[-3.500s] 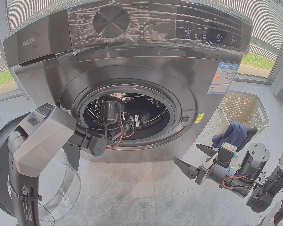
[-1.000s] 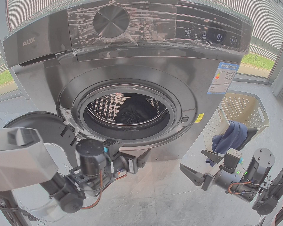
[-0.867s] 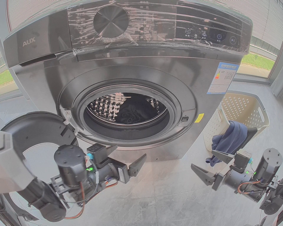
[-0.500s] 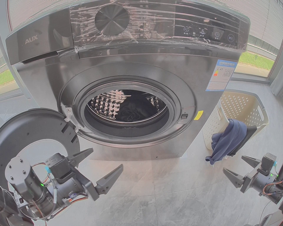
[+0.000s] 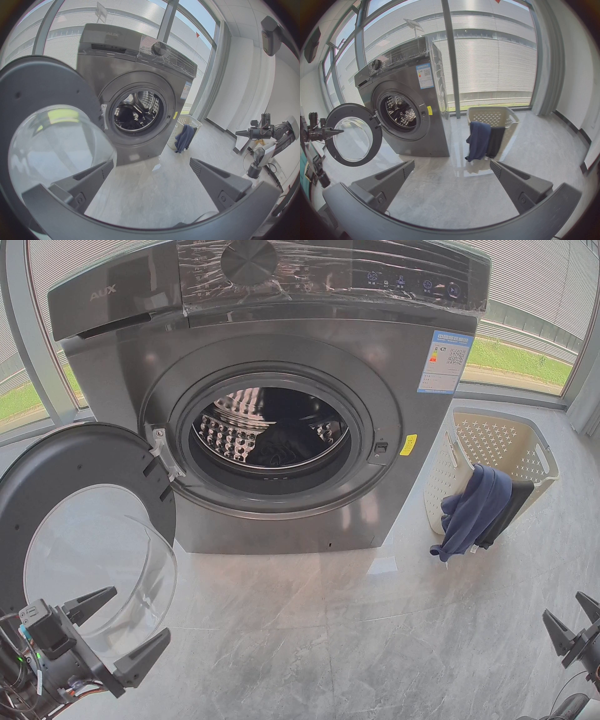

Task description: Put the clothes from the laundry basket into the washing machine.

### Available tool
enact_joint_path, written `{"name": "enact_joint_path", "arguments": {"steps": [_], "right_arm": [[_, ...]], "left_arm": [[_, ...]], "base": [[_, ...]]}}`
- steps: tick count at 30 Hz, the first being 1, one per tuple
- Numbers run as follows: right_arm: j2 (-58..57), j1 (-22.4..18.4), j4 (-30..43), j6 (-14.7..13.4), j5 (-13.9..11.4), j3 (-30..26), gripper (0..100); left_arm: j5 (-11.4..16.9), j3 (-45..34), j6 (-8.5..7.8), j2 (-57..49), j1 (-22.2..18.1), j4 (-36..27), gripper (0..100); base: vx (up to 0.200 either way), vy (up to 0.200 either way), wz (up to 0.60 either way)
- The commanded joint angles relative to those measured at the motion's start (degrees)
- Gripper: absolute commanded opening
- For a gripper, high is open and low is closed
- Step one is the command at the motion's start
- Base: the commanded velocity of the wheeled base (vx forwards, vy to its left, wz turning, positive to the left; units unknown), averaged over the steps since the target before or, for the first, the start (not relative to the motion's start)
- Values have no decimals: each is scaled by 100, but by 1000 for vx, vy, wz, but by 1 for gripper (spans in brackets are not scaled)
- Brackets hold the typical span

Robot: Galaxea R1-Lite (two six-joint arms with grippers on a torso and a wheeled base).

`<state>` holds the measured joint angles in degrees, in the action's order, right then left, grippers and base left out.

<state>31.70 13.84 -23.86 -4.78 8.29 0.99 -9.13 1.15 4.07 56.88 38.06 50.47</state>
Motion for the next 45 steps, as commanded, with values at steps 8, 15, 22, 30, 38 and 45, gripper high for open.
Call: {"name": "enact_joint_path", "arguments": {"steps": [8, 15, 22, 30, 38, 45], "right_arm": [[-2967, -1120, 2333, -6, -451, -2, 100], [-3170, -1392, 2491, 390, -592, -11, 100], [-3170, -1375, 2403, 346, -917, -81, 100], [-3170, -1375, 2412, 390, -882, -90, 100], [-3170, -1384, 2412, 416, -899, -90, 100], [-3170, -1375, 2412, 399, -890, -90, 100]], "left_arm": [[904, -115, 94, -3904, -1697, -3456, 100], [1985, -44, 155, -5161, -2822, -4880, 100], [2152, -79, -12, -5521, -3885, -4792, 100], [1273, -71, -706, -5521, -3736, -5117, 100], [1229, -71, -486, -5583, -3744, -5135, 100], [1229, -79, -469, -5644, -3753, -5126, 100]], "base": [[-75, 0, 0], [0, 0, 0], [0, 0, 0], [0, 0, 0], [0, -25, 0], [0, -200, 0]]}}
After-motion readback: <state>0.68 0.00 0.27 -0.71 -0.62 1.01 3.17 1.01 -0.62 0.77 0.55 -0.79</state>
